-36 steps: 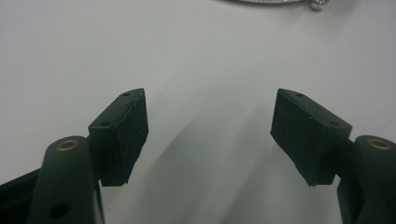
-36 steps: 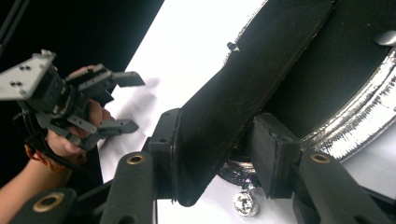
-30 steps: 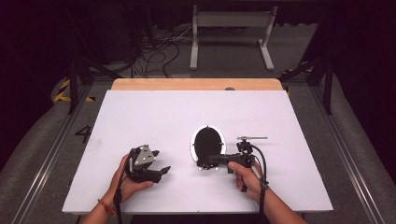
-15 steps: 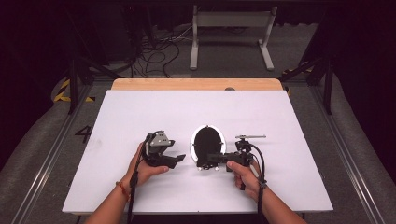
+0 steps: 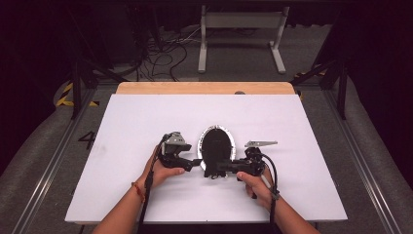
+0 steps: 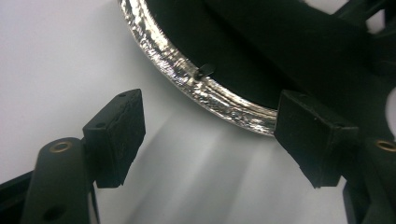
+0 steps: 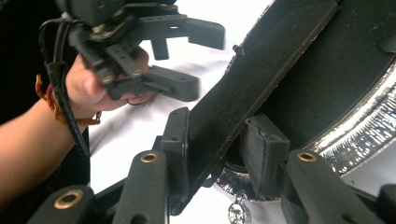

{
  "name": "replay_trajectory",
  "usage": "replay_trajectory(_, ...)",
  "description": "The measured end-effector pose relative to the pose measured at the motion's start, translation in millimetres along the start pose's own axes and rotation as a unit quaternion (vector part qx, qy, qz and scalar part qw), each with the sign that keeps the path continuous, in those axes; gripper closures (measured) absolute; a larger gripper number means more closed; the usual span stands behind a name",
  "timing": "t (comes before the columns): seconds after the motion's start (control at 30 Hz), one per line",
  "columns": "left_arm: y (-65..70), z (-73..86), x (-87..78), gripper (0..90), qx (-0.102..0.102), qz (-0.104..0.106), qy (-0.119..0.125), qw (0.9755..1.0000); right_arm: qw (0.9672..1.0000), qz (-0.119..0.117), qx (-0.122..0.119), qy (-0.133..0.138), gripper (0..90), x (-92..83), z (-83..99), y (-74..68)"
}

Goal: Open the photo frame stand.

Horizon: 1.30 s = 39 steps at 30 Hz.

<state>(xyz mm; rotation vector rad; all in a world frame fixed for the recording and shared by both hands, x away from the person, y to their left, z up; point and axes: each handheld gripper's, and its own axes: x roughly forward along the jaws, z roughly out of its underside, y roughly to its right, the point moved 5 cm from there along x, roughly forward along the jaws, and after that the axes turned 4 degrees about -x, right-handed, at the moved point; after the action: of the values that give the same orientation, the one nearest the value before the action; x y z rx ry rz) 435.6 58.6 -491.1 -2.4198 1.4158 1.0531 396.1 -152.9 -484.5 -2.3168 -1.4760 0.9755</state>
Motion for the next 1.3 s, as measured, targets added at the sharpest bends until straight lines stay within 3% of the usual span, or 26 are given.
replay_trajectory(0.1, 1.7, -1.9, 1.5, 25.7, -0.006, 0.012, 0.003, 0.9999, 0.9997, 0.003, -0.023, 0.0, 64.0, -0.1, -0.3, -2.9)
replay_trajectory(0.23, 4.5, -4.2, 3.8, 27.4, 0.001, 0.028, 0.006, 0.9996, 0.9979, 0.008, -0.064, 0.003, 64.0, -0.4, 0.1, -7.9)
replay_trajectory(0.43, 5.3, -4.8, 4.8, 32.0, 0.009, 0.05, 0.004, 0.9987, 0.9966, 0.008, -0.082, 0.008, 64.0, -1.4, 1.3, -9.5)
replay_trajectory(0.63, 3.9, -7.3, -0.2, 42.4, 0.004, 0.047, 0.013, 0.9988, 0.9936, 0.013, -0.112, 0.002, 64.4, -2.5, -1.2, -12.4)
replay_trajectory(0.73, 4.0, -10.8, -4.7, 45.3, 0.019, 0.02, 0.024, 0.9993, 0.992, 0.02, -0.125, 0.0, 65.6, -2.8, -4.1, -14.4)
replay_trajectory(0.83, 2.5, -13.1, -8.7, 58.1, 0.037, -0.021, 0.031, 0.9986, 0.9897, 0.033, -0.14, -0.001, 67.2, -3.5, -8.9, -15.0)
replay_trajectory(0.87, 2.6, -13.6, -9.7, 59.8, 0.034, -0.024, 0.035, 0.9985, 0.9895, 0.036, -0.14, -0.002, 67.2, -3.5, -10.3, -14.7)
replay_trajectory(1.03, 2.0, -13.8, -8.5, 56.7, 0.034, -0.018, 0.037, 0.9986, 0.9893, 0.042, -0.14, -0.007, 67.5, -2.6, -11.1, -10.2)
replay_trajectory(1.17, 2.5, -16.1, -7.8, 47.8, 0.031, -0.011, 0.043, 0.9985, 0.9897, 0.04, -0.137, -0.005, 68.1, -2.7, -10.7, -9.7)
replay_trajectory(1.2, 1.7, -17.3, -8.2, 41.6, 0.028, -0.007, 0.046, 0.9985, 0.9895, 0.04, -0.139, -0.005, 68.5, -2.9, -10.6, -9.9)
replay_trajectory(1.3, 1.0, -20.7, -7.7, 37.9, 0.018, 0.015, 0.062, 0.9978, 0.9889, 0.037, -0.144, -0.005, 68.6, -3.3, -10.2, -9.7)
